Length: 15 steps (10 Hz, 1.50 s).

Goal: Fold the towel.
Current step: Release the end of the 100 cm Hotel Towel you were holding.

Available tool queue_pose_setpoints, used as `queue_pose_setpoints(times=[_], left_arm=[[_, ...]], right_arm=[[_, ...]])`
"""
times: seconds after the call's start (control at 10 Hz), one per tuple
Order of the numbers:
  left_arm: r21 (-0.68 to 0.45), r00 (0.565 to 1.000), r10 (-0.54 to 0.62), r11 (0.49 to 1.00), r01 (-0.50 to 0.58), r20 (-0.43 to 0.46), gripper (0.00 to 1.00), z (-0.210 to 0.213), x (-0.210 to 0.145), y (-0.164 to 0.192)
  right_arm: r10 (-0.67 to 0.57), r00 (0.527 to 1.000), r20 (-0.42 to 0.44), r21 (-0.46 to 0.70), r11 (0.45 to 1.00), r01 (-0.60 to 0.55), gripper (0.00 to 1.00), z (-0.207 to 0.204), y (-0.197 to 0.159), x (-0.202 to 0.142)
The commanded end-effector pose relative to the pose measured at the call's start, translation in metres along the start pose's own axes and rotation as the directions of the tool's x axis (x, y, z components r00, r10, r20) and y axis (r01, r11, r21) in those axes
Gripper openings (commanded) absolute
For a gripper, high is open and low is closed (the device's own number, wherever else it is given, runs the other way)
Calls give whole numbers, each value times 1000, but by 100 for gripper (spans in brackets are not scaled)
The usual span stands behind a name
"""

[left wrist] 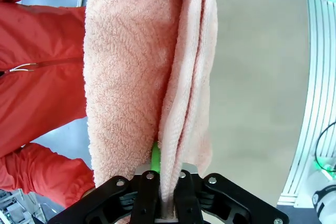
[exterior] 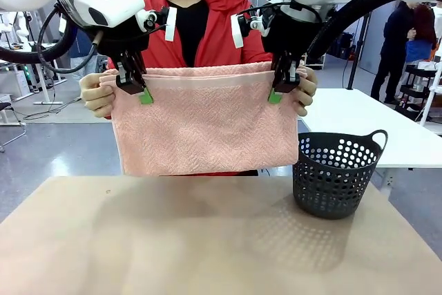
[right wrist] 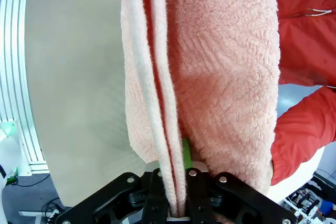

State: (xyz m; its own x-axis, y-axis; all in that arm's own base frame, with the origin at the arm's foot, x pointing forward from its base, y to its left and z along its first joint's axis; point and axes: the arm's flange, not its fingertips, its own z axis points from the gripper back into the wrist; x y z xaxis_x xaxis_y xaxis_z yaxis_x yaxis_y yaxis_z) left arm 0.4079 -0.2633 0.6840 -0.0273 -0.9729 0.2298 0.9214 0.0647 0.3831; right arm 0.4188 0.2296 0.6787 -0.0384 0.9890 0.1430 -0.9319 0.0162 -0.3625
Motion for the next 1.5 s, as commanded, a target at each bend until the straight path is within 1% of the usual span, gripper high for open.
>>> queue_pose_setpoints(times=[0.0,0.1,0.2,0.3,0.4,0.5,0.6,0.7,0.8,0.9,1.0,1.1,1.2,1.3,1.4], left_arm=[[26,1000,1,1000,-2,19,40,4,-3,-1],[21,1000,7,1000,-8,29,76,6,-3,-1],[27,999,7,1000,-8,38,44,8,-2,-3],[40,999,1,999,-3,38,100,10,-2,-4],[45,999,-3,999,1,47,80,14,-1,-7],[57,998,-4,998,1,59,100,21,0,-10],[67,998,14,998,-18,65,100,30,1,-11],[85,995,62,994,-69,83,100,48,1,-13],[111,985,131,983,-144,109,100,73,-3,-14],[133,959,228,959,-251,168,100,107,-16,-18],[134,926,335,923,-360,177,100,130,-36,-22],[120,873,476,866,-486,104,100,141,-63,-22],[144,797,592,784,-603,117,100,152,-94,-25],[169,721,673,700,-693,166,100,161,-123,-32],[188,660,728,633,-751,184,100,164,-143,-39]], right_arm=[[2,1000,3,-3,1000,-2,33,1,1,-1],[1,1000,-8,-14,1000,-1,43,4,3,0],[-2,1000,-7,-19,1000,2,62,7,4,1],[-8,1000,-4,-23,1000,8,73,11,6,1],[-13,1000,-1,-30,999,13,91,14,8,0],[-18,1000,9,-40,999,18,100,21,10,-2],[-31,999,20,-63,998,32,100,33,11,-3],[-64,997,53,-93,993,69,100,54,13,-8],[-158,984,84,-109,980,166,97,80,13,-20],[-238,957,169,-87,963,255,100,114,18,-41],[-332,920,206,-69,933,352,100,139,25,-64],[-474,866,159,-61,871,488,100,152,28,-92],[-584,792,175,-70,795,602,100,159,31,-120],[-676,702,223,-69,708,703,100,163,37,-145],[-744,628,225,-113,621,776,100,165,44,-157]])
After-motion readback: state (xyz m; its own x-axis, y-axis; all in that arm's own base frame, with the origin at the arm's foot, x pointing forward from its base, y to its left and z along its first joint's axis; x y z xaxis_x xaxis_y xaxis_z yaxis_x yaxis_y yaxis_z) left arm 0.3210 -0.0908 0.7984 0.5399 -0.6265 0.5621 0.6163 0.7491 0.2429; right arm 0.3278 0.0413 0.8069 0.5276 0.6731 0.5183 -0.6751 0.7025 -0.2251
